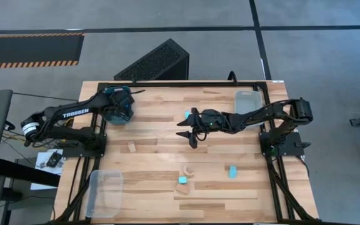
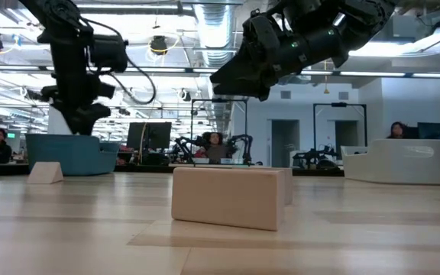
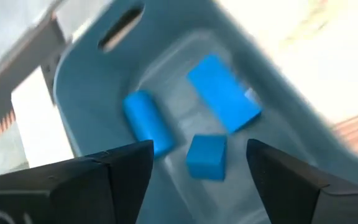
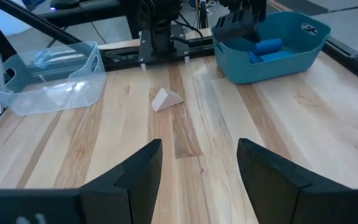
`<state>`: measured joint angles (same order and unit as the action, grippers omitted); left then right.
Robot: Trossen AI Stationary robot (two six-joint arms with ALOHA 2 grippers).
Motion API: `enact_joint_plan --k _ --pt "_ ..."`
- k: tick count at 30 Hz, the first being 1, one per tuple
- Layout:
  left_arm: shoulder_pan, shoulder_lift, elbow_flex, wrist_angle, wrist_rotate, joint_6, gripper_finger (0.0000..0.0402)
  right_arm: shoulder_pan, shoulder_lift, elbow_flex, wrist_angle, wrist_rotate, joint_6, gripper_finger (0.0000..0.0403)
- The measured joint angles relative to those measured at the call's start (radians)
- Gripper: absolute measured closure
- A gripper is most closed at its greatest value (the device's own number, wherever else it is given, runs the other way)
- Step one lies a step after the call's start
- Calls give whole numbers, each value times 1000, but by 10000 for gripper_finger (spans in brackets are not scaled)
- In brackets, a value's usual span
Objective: Sort & place blocks by color
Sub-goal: Put the top light blue block into the transparent bin
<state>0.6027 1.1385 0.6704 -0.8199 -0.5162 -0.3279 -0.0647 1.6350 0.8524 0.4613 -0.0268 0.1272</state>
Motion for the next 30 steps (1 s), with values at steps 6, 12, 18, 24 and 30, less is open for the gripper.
enact_joint_plan --k 6,12,18,24,30 --pt "-129 -85 -10 157 -55 22 153 0 0 0 -40 3 5 170" --pt "-354 -159 -151 653 -9 147 152 3 7 -1 -40 3 -12 170" --pt "-490 -136 -248 1038 10 233 152 12 7 -1 18 9 -24 170" --pt "-541 -110 -249 1131 23 252 152 10 7 -1 43 106 61 170" --pt "-595 -87 -249 1218 34 311 152 9 7 -1 27 254 86 170"
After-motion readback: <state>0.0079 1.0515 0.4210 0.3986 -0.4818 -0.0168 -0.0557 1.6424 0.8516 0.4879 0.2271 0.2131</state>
